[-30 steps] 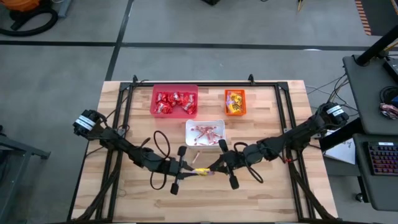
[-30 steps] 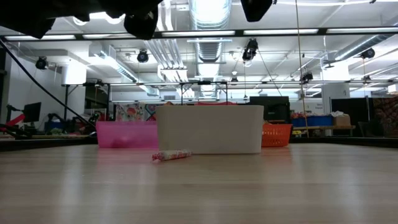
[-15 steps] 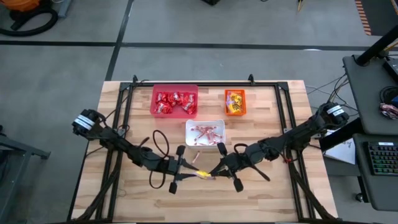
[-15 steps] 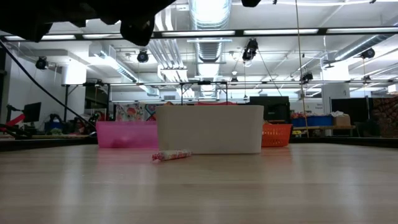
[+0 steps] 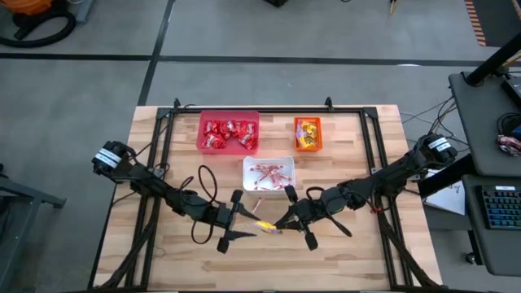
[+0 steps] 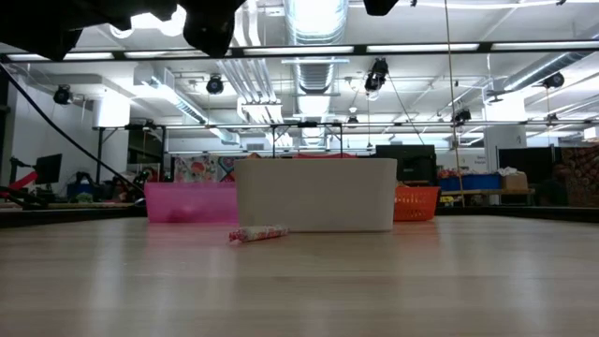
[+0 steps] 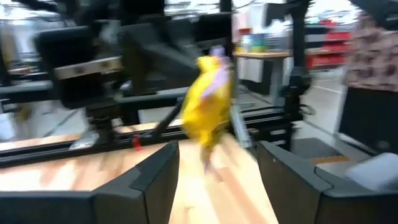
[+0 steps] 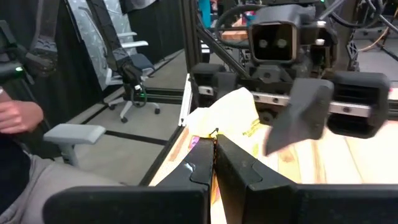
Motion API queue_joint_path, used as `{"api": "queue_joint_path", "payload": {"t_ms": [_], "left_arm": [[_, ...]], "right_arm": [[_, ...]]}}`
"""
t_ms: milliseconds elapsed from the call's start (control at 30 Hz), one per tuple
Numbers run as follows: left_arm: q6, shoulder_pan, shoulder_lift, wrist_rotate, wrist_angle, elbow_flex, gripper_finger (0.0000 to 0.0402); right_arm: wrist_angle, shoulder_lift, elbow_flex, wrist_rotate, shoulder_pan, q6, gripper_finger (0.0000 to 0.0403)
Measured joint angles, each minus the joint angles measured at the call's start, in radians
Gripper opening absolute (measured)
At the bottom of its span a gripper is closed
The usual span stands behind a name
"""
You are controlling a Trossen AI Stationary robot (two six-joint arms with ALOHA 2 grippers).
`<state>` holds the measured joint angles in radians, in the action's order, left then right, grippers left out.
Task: Sort candy
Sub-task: Put the yellow candy into the orange bin
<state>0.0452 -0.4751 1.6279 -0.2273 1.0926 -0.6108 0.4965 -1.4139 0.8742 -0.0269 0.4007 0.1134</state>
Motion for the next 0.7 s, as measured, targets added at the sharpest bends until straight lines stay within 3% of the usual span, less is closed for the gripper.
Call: {"api": "queue_joint_path", "payload": {"t_ms": [500, 700], "left_arm": [[0.022, 0.033, 0.031, 0.009, -0.016, -0.099, 0.0202], [0.031, 0.033, 0.038, 0.003, -0.017, -0.099, 0.0134]], "right_arm": [[-0.002, -0.001, 0.000, -0.026, -0.002, -0.001, 0.0009], [0.004, -0.001, 0.000, -0.026, -0.002, -0.009, 0.0009]]}}
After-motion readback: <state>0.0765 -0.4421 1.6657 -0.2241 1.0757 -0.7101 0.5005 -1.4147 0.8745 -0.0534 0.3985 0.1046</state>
